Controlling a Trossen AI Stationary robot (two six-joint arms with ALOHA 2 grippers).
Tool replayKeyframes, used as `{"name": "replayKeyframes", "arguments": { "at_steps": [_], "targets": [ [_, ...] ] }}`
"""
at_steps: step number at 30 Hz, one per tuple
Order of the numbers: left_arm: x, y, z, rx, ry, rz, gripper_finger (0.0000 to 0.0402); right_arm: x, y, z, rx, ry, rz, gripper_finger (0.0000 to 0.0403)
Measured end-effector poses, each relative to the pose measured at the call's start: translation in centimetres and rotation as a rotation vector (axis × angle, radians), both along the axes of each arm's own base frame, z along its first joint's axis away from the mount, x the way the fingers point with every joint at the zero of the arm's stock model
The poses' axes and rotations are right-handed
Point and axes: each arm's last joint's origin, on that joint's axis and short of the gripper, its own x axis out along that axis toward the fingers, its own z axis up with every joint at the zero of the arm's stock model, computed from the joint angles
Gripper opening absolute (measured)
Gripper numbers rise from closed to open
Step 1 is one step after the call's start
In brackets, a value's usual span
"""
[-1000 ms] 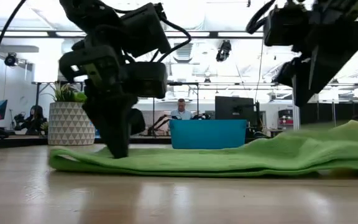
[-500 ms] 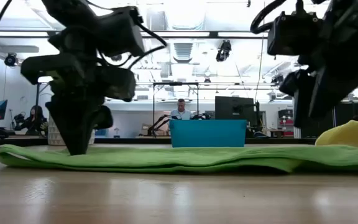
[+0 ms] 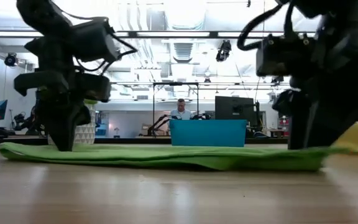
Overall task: Fold microfiber towels
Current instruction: Fold the green microfiber cloth
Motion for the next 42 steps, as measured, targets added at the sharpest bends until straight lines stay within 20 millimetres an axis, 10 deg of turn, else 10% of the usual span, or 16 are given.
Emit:
{"name": "replayKeyframes", "arguments": {
  "at_steps": [10,19,27,42],
  "targets": [
    [-1.3,1.2,4.1,0.087,-0.213,-0.031,0.0000,3.2,0.8,5.5,0.071,-0.208,-0.041,0.0194],
    [-0.1,1.8,0.1,0.070,-0.036,-0.058,0.0000,6.0,-0.8,2.2,0.152,-0.082,-0.079,0.0166],
    [1.1,0.9,-2.6,-0.314,0.097,-0.014,0.0000,4.9,-4.7,0.2,0.124,0.097,-0.115,0.0109],
    [4.7,-3.3,0.9,-0.594,-0.198,0.058,0.0000,4.0,-10.5,1.2,0.020,0.137,-0.146,0.0050]
  ]
}}
